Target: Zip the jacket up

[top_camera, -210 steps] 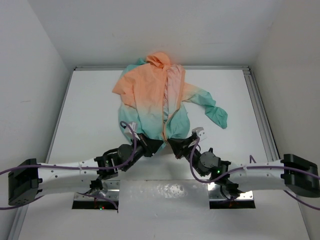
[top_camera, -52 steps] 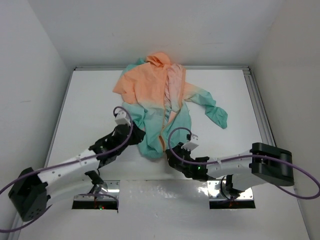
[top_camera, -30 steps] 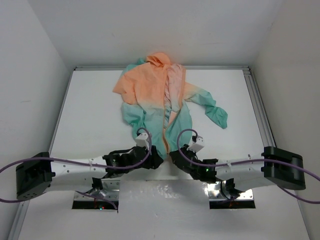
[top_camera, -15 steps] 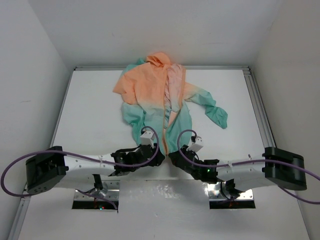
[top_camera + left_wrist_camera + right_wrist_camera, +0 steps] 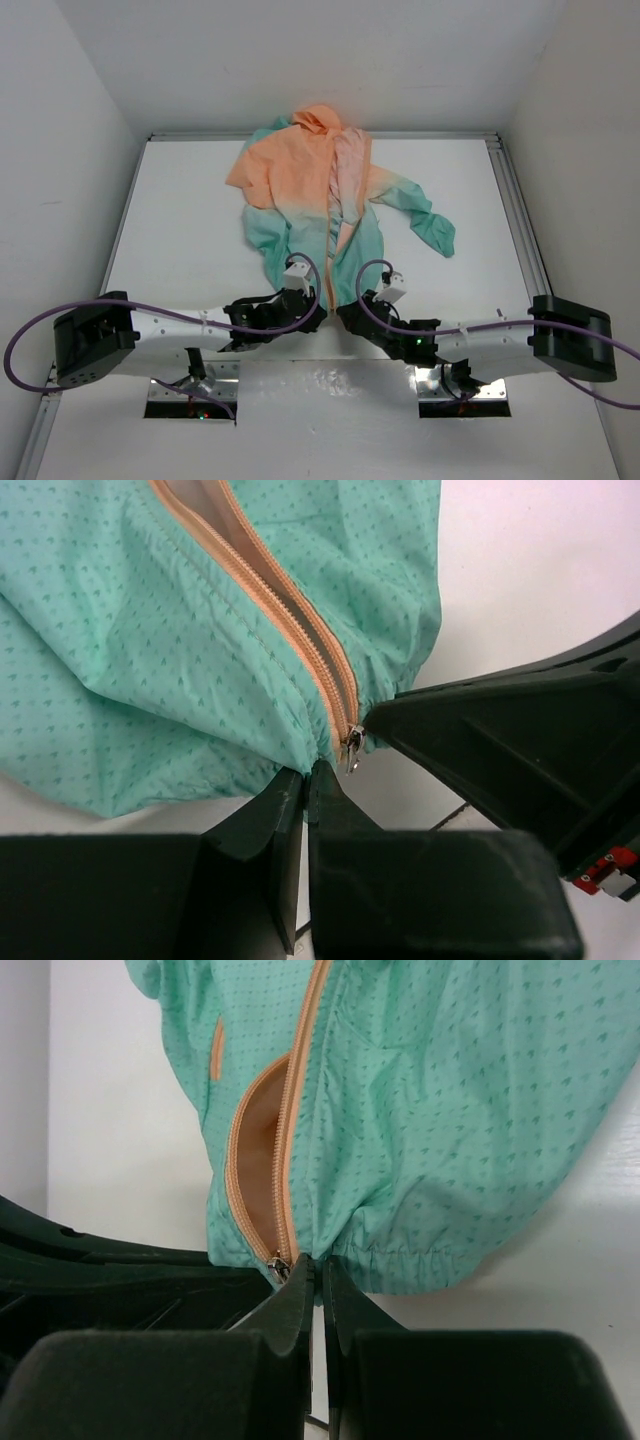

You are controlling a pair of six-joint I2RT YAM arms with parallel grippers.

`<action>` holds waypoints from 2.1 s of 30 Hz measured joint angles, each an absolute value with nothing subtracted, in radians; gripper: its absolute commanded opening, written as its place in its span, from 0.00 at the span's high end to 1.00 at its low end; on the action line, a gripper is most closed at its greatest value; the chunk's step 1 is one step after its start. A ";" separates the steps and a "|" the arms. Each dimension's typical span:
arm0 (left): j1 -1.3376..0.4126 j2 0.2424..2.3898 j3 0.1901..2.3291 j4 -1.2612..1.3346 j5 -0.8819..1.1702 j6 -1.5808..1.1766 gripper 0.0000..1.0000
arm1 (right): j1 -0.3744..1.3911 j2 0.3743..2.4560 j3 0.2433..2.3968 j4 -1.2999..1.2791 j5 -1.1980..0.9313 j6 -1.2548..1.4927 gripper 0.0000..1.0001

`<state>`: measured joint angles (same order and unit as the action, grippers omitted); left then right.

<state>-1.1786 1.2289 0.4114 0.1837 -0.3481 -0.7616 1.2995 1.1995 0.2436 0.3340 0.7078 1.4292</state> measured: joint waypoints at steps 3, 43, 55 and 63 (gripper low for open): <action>-1.179 1.229 0.411 0.186 -0.315 -0.744 1.00 | 1.299 1.199 0.256 0.301 0.701 1.410 1.00; -1.006 1.128 0.376 0.130 0.044 -0.662 1.00 | 1.359 1.163 0.630 -0.279 0.382 0.698 0.67; -0.970 1.128 0.376 0.131 0.140 -0.690 1.00 | 1.370 1.237 0.664 -0.221 0.418 0.504 0.71; -0.957 1.128 0.376 0.138 0.178 -0.715 1.00 | 1.370 1.263 0.664 -0.206 0.419 0.459 0.71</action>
<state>-0.9573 1.1278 0.3759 0.1375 0.1783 -0.7155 1.3705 1.2633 0.6640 -0.2058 0.4191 0.4591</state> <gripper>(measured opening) 0.019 0.289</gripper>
